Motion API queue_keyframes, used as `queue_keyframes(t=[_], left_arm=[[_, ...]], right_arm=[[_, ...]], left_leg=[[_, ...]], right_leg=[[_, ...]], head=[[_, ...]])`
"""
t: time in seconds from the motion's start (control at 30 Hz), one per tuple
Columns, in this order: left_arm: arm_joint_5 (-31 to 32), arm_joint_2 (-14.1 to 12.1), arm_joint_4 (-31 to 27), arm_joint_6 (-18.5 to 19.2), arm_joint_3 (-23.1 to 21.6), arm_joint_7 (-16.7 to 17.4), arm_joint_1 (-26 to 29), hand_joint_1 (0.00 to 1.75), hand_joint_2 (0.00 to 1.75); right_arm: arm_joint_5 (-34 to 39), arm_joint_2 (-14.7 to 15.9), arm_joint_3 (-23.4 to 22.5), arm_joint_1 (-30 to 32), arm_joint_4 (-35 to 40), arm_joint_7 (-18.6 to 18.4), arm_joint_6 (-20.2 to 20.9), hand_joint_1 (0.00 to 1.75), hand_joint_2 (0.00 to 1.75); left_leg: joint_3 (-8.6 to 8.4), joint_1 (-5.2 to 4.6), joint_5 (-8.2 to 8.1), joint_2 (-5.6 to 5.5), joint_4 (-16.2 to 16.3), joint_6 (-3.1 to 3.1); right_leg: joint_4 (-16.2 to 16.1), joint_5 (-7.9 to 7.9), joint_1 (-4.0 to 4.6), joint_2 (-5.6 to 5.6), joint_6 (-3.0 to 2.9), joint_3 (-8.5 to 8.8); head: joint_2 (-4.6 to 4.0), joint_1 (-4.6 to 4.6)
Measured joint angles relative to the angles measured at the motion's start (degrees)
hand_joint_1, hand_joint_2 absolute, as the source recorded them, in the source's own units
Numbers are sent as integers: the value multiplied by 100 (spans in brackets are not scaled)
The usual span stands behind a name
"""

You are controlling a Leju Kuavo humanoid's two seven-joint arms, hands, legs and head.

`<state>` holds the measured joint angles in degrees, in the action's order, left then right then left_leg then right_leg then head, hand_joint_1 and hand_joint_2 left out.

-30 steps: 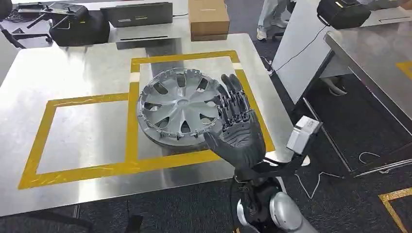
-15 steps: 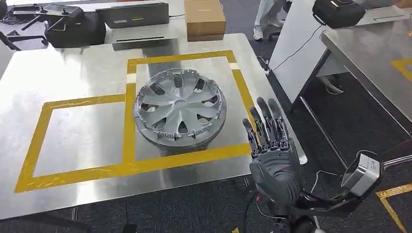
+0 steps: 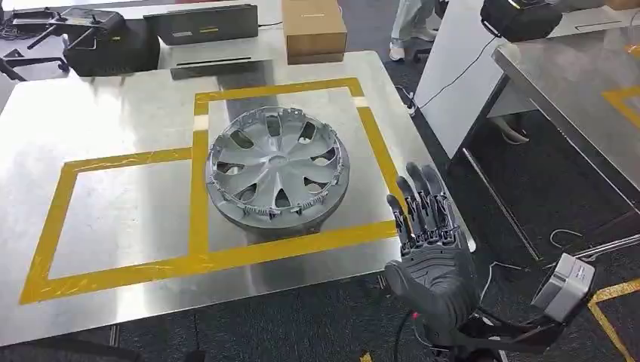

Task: Take the parts from the cabinet and place them on the table.

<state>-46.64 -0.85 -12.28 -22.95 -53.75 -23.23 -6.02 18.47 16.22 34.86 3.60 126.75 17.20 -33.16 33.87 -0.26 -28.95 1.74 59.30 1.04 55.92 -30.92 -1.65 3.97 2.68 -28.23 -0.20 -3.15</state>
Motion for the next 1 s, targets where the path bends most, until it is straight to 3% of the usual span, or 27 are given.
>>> queue_keyframes(t=[0.07,0.13,0.2,0.23,0.27,0.3,0.33,0.4,0.47,0.57,0.6,0.63,0.67,0.73,0.77,0.8,0.83,0.9,0.93,0.97,1.0], left_arm=[[24,48,0,-35,24,-6,0,0,0],[43,127,-2,-92,44,2,-19,0,0],[87,201,-2,-139,46,52,-68,0,0],[105,223,-2,-151,46,70,-77,0,0],[124,240,-2,-168,46,96,-82,0,0],[124,256,-2,-179,46,103,-83,0,0],[131,264,-2,-194,46,105,-86,0,0],[133,280,-4,-194,46,107,-101,0,0],[133,299,-4,-203,48,105,-117,0,0],[131,299,-2,-264,48,116,-106,0,0],[129,293,0,-286,48,116,-108,0,0],[127,291,0,-304,48,120,-106,0,0],[122,282,0,-310,48,131,-111,0,0],[120,260,0,-310,48,166,-107,0,0],[120,258,0,-310,48,173,-97,0,0],[120,249,0,-310,48,184,-89,0,0],[120,240,0,-310,48,197,-85,0,0],[133,216,0,-312,48,216,-87,0,0],[140,214,-2,-312,48,219,-95,0,0],[142,210,0,-312,48,221,-89,0,0],[157,203,0,-312,48,221,-78,0,0]], right_arm=[[31,2,35,-37,33,-94,-48,0,175],[174,44,41,-73,39,-133,-68,0,175],[389,68,44,-72,20,-124,-57,0,175],[470,83,41,-75,6,-100,-26,0,175],[524,89,37,-79,-7,-83,9,0,175],[562,98,33,-83,-17,-76,24,0,175],[573,98,33,-89,-24,-74,33,0,175],[599,98,31,-121,-28,-72,37,0,175],[603,101,31,-164,-28,-72,40,0,175],[610,103,33,-198,-28,-70,61,0,175],[614,101,33,-205,-31,-72,83,0,175],[616,96,35,-214,-31,-72,107,0,175],[630,98,33,-213,-31,-72,123,0,175],[708,94,35,-189,-46,-59,140,0,175],[756,94,37,-179,-59,-24,144,0,175],[798,94,37,-170,-77,14,151,0,175],[822,94,37,-164,-90,33,158,0,175],[855,96,37,-154,-98,57,175,0,175],[859,96,37,-154,-98,77,182,0,175],[872,96,37,-159,-98,92,186,0,175],[905,94,39,-150,-96,98,208,0,175]], left_leg=[[-2,19,44,-13,-35,56],[-38,62,85,-40,-103,100],[-28,56,98,-93,-101,121],[-25,47,100,-121,-98,123],[-25,38,102,-156,-96,127],[-28,34,103,-186,-94,126],[-29,30,105,-215,-86,122],[-33,23,111,-275,-70,103],[11,9,153,-307,-64,18],[20,40,232,-279,-100,-108],[35,47,164,-252,-73,-137],[72,39,-12,-186,35,-169],[183,52,-304,-173,346,-188],[465,83,-812,-174,1211,-235],[527,84,-909,-174,1485,-260],[461,90,-856,-173,1495,-275],[280,104,-705,-169,1283,-291],[-380,151,-309,-158,294,-319],[-600,165,-401,-165,-132,-329],[-636,126,-335,-209,-140,-250],[-586,126,-311,-205,-125,-214]], right_leg=[[-5,24,0,15,38,21],[227,-252,-11,-234,42,-62],[1150,-741,-1,-347,43,-453],[1550,-881,4,-358,45,-635],[1762,-886,5,-361,40,-740],[1720,-753,5,-361,23,-730],[1450,-501,5,-360,-3,-625],[490,49,9,-361,-76,-214],[148,45,60,-369,-135,-60],[85,73,90,-382,-189,-87],[-11,156,27,-354,-262,-79],[-36,193,42,-346,-296,-93],[-38,227,48,-344,-340,-139],[-23,293,63,-334,-344,-242],[-4,324,63,-327,-334,-303],[17,350,57,-326,-321,-355],[48,370,49,-326,-299,-406],[128,398,21,-328,-256,-503],[170,408,23,-330,-227,-542],[195,432,42,-340,-183,-574],[192,465,46,-345,-142,-570]], head=[[0,44],[0,22],[0,-55],[0,-72],[0,-85],[0,-92],[0,-101],[0,-138],[0,-138],[0,-173],[0,-157],[0,-120],[0,-48],[0,37],[0,52],[0,70],[0,85],[0,101],[0,114],[0,142],[0,120]])
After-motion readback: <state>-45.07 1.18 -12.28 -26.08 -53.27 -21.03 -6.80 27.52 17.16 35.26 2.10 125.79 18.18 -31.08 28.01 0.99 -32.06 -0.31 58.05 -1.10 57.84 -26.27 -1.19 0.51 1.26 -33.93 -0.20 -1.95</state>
